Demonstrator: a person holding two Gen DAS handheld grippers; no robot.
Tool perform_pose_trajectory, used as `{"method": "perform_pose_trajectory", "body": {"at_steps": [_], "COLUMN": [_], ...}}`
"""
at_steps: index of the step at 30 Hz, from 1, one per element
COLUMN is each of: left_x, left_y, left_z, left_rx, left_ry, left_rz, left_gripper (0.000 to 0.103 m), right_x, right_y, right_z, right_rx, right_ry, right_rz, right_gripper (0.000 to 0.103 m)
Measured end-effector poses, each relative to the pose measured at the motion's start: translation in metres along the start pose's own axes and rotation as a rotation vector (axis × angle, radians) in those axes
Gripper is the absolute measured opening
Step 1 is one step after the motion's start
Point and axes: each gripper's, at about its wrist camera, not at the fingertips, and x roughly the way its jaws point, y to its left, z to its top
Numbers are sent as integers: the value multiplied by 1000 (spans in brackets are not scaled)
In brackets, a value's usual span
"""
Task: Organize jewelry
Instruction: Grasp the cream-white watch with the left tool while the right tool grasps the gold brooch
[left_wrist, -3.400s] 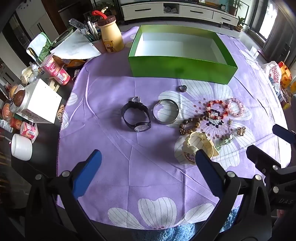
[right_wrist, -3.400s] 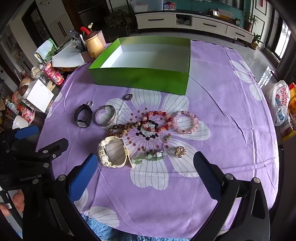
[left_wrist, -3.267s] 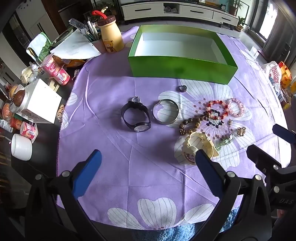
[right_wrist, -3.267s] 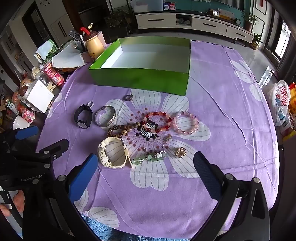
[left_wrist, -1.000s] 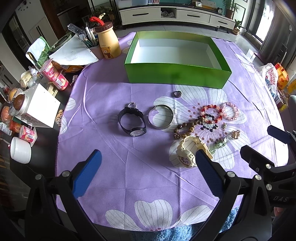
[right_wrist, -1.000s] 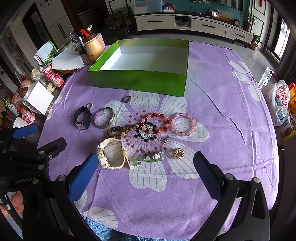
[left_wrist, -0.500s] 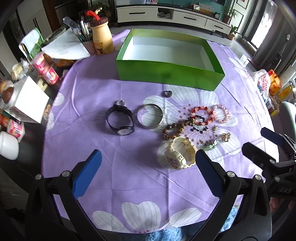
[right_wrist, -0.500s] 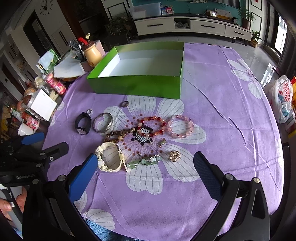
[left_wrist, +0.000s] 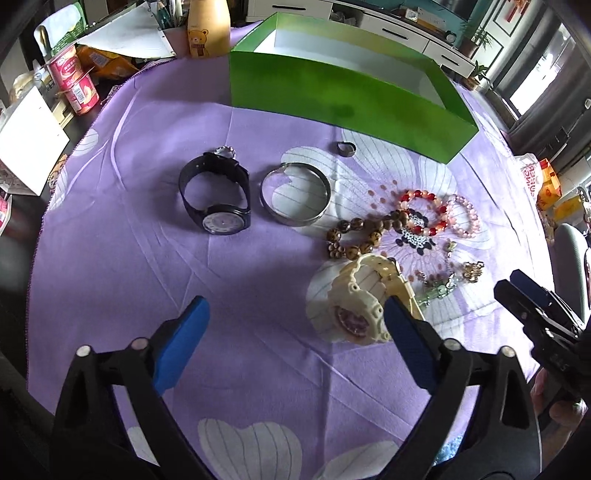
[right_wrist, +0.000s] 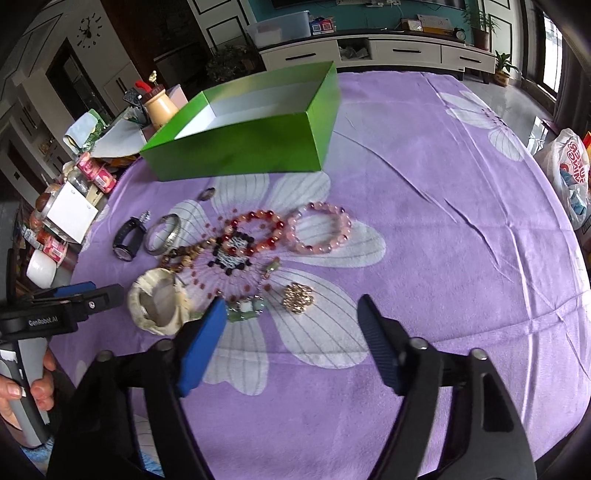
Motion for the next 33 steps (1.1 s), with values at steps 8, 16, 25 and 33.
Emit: {"method": "perform_pose_trajectory", "body": {"at_steps": [8,16,25,33], "left_x": [6,12,21,7], "left_y": [-17,-25,-27,-15], "left_z": [4,0,-9,-7], "left_rx": [55,102,142,123], "left_ry": [23,98,114,49], "left_rz": [18,16,5,-23], "left_gripper": [80,51,18,17], "right_x": [20,32,36,19], "right_y": [4,10,15,14], "right_z": [-5,-2,-3,3], "right_rx": [-103,-170,-200,-178], "right_ry": [-9,-4,-38,-88], "right_rz": [-33,-34,-55,-41], "right_gripper": [46,34,24,24]}}
